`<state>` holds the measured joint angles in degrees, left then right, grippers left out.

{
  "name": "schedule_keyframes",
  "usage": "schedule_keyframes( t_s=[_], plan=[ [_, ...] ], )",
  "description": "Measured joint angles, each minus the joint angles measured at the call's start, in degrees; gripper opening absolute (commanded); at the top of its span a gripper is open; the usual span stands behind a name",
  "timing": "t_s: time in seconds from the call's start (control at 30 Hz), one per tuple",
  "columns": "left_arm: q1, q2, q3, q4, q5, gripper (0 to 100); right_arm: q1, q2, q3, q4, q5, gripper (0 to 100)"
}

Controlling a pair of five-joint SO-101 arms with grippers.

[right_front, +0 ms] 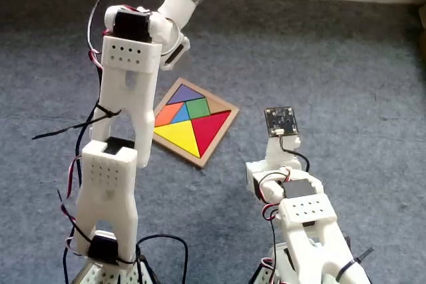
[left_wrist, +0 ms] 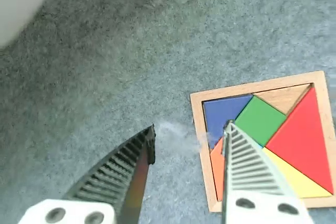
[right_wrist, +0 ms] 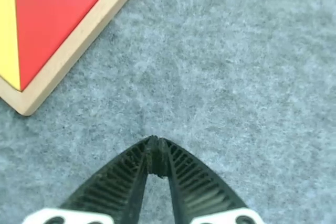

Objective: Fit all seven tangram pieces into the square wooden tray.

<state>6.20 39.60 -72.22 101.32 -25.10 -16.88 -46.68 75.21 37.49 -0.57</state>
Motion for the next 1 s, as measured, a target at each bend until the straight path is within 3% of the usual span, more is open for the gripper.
schedule_keyframes(
  t_s=[0.5, 1.0],
  plan=[
    [1.2, -48.0, 51.3, -0.7, 0.0, 21, 0.0, 0.0, 0.0, 0.0, 0.0, 0.9],
    [-5.2, -83.6, 96.1, -19.6, 4.8, 21, 0.0, 0.0, 0.0, 0.0, 0.0, 0.9]
  ],
)
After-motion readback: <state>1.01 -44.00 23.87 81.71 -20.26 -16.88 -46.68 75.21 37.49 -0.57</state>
